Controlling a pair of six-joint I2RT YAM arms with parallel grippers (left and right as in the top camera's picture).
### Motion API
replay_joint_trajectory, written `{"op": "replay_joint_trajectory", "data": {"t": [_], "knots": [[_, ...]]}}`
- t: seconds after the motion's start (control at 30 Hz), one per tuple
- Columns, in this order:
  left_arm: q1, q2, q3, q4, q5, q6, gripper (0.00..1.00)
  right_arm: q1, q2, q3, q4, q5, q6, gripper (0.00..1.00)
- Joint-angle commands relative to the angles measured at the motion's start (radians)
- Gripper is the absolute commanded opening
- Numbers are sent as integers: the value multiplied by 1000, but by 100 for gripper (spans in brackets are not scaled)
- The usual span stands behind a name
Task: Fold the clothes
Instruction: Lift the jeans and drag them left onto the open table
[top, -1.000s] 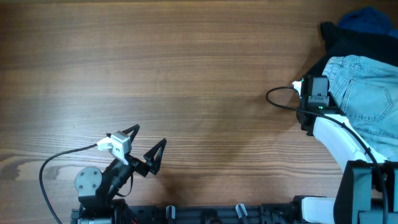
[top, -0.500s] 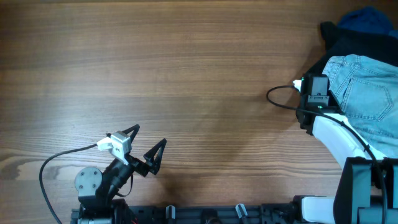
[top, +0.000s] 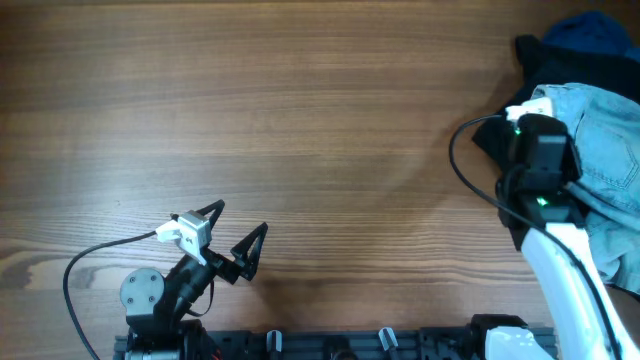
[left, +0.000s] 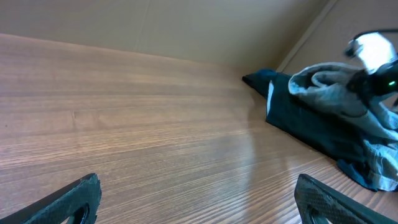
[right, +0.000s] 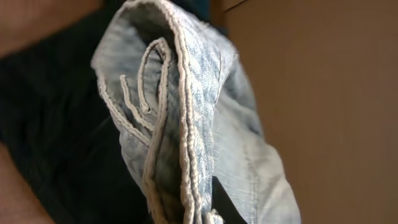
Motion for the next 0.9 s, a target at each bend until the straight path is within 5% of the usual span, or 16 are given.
{"op": "replay_joint_trajectory", "data": {"t": [0.0, 0.3, 0.87], "knots": [[-4, 0, -8, 4, 15, -10, 100, 39, -105, 26, 0, -4, 88, 4], [-4, 0, -8, 4, 15, -10, 100, 243, -176, 178, -128, -353, 395, 4], [-4, 0, -8, 4, 15, -9, 100, 431, 34, 641, -151, -620, 553, 4]]}}
